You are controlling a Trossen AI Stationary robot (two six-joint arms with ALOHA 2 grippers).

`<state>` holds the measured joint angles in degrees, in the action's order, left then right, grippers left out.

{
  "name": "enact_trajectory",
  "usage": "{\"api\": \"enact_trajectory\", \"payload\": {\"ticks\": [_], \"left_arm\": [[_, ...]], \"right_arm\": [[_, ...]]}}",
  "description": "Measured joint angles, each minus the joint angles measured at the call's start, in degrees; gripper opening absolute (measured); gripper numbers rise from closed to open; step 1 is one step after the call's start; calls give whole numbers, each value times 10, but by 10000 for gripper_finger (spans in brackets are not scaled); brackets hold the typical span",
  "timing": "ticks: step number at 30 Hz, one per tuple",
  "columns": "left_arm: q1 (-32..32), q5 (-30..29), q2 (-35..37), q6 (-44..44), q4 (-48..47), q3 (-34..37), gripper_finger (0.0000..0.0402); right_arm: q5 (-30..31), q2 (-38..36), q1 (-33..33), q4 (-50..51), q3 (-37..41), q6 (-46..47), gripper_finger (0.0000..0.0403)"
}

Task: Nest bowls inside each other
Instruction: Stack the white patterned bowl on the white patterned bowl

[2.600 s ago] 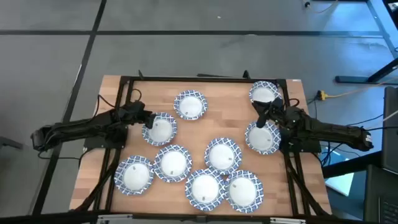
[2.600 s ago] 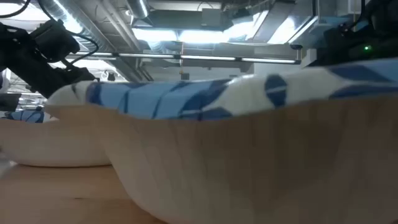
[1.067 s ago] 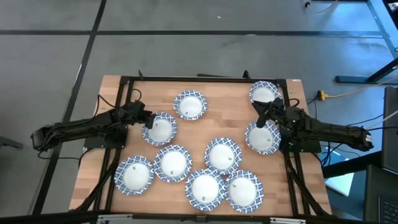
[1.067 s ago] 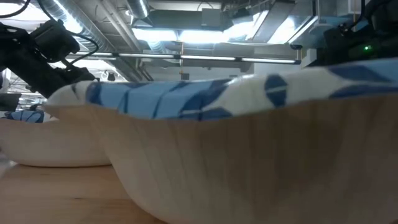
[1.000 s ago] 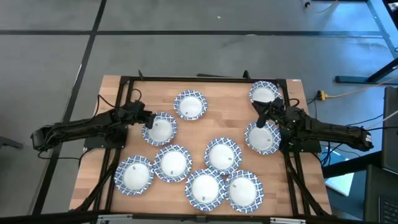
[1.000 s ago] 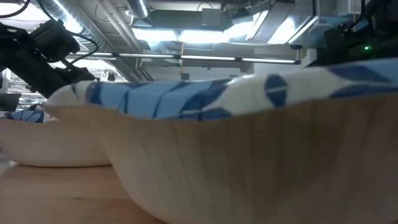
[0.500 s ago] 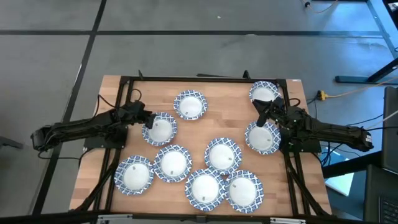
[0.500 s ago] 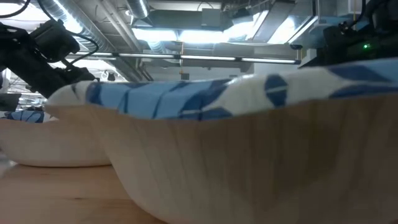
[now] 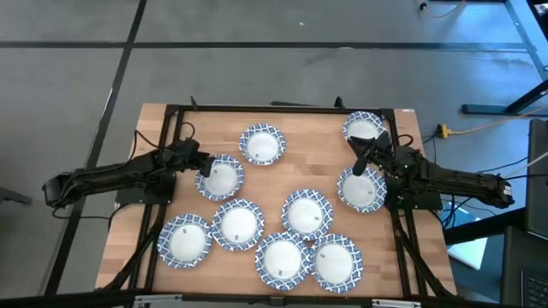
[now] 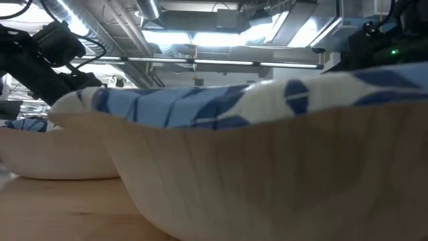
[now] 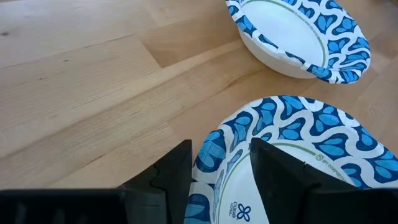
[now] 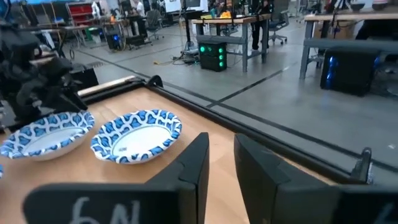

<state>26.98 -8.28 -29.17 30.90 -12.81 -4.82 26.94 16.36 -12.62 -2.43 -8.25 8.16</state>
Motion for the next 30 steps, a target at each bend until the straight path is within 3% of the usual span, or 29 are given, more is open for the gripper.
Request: {"api": "enact_trajectory", "payload": {"ticks": [5,12,16,24,30], "left_arm": [[0,0,0,0,0,0,157],[0,0,0,0,0,0,157],[0,0,0,1,0,0,157],[0,0,0,0,0,0,157],[0,0,0,0,2,0,157]], "right_arm": [[0,0,0,1,0,-12,107],[10,0,0,-8,0,10,207],[0,1,0,-11,0,52,244],[19,0,0,-42,-2,92,261],[19,1,0,22,-65,61,261]]}}
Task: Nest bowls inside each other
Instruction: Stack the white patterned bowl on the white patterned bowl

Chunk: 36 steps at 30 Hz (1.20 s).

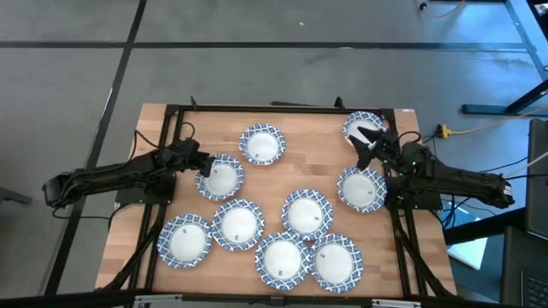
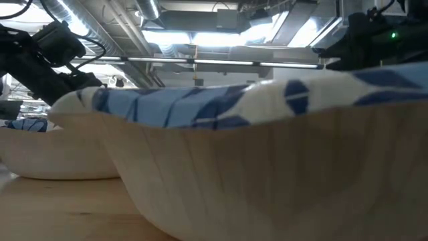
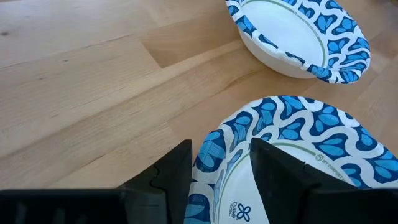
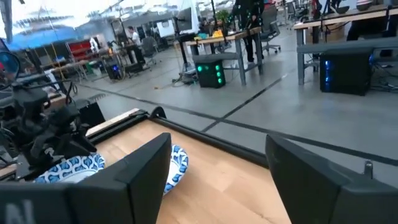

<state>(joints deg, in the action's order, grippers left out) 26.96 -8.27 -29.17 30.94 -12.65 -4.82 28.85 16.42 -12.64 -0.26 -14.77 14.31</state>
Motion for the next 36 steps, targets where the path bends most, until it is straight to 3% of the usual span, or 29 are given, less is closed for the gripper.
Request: {"api": "enact_trajectory", "payload": {"ticks": [5,13,17,21,24,29,36], "left_arm": [[0,0,0,3,35,1,157],[0,-4,0,-22,108,1,157],[0,-9,0,-30,114,1,157],[0,-15,0,-30,114,1,157],[0,-16,0,-31,114,1,157],[0,-17,0,-31,114,1,157],[0,-17,0,-30,114,0,157]], "right_arm": [[-2,25,0,117,-85,-11,261],[0,148,0,268,-218,7,261],[8,231,-1,349,-270,65,261],[49,315,-21,483,-316,194,261],[44,367,-41,559,-334,221,261],[-2,427,-69,572,-337,232,261],[-17,493,-114,574,-337,232,261]]}}
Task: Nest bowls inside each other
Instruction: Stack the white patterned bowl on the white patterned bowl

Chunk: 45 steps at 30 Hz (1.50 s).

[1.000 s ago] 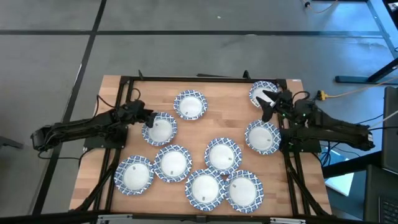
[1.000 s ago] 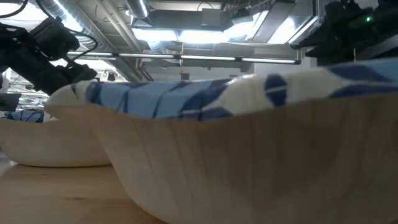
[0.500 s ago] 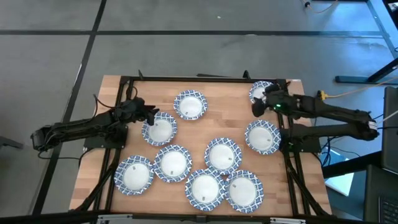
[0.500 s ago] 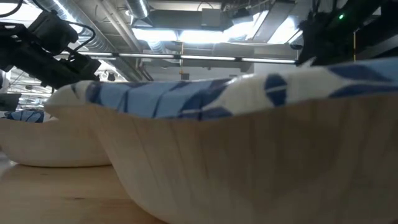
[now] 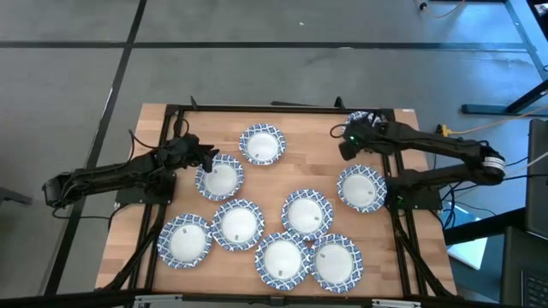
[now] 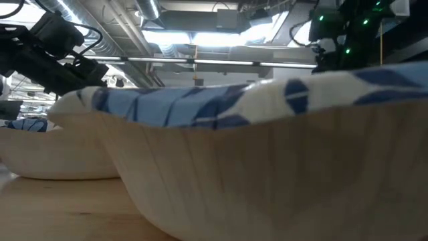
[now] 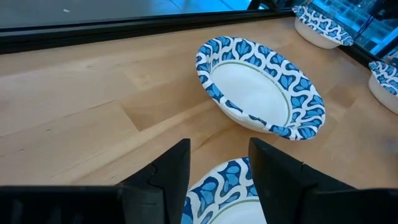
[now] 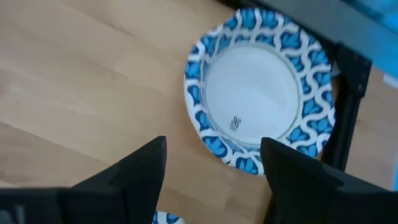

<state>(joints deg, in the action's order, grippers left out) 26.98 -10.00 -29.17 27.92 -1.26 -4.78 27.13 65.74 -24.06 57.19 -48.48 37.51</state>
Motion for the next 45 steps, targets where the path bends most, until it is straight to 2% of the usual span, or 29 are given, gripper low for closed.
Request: {"api": "enact_trajectory", "payload": {"ticks": [8,16,30,36,45], "left_arm": [[0,0,0,0,0,0,157],[0,0,0,0,0,0,157],[0,0,0,0,0,-1,157],[0,0,0,0,0,-1,157],[0,-3,0,0,0,-1,157]], "right_arm": [[-49,77,-52,-5,0,-24,261],[-55,151,-79,-46,0,-96,261],[-79,213,-127,-102,0,-163,259],[-117,233,-146,-120,0,-173,230],[-119,241,-148,-146,0,-185,164]]}}
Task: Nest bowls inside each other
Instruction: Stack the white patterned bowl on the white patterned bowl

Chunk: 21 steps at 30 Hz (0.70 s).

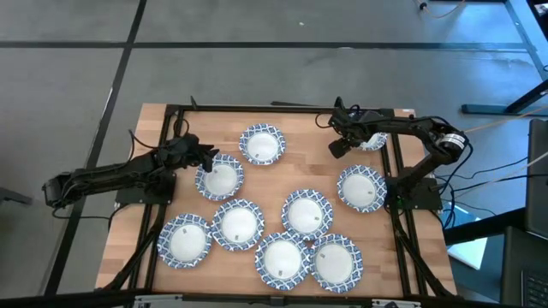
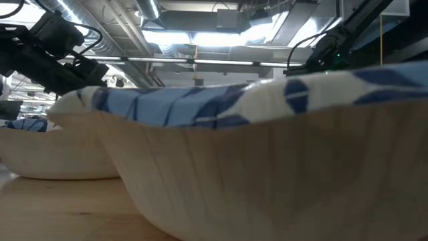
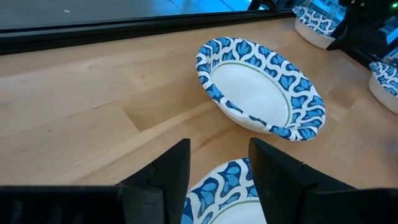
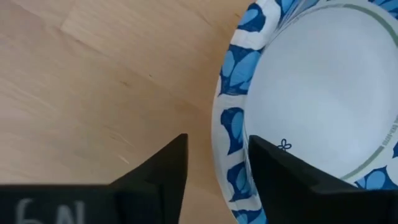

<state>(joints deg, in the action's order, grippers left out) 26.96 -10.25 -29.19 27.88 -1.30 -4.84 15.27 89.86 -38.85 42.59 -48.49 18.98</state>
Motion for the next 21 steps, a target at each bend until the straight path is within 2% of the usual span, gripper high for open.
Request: {"api": "enact_trajectory", "payload": {"ticks": [7,16,21], "left_arm": [[0,-32,0,0,0,0,157],[0,-38,0,0,0,0,157],[0,-38,0,0,0,0,157]], "right_arm": [[2,0,0,-1,0,1,113],[20,0,0,-1,0,0,34],[20,0,0,-2,0,-2,8]]}}
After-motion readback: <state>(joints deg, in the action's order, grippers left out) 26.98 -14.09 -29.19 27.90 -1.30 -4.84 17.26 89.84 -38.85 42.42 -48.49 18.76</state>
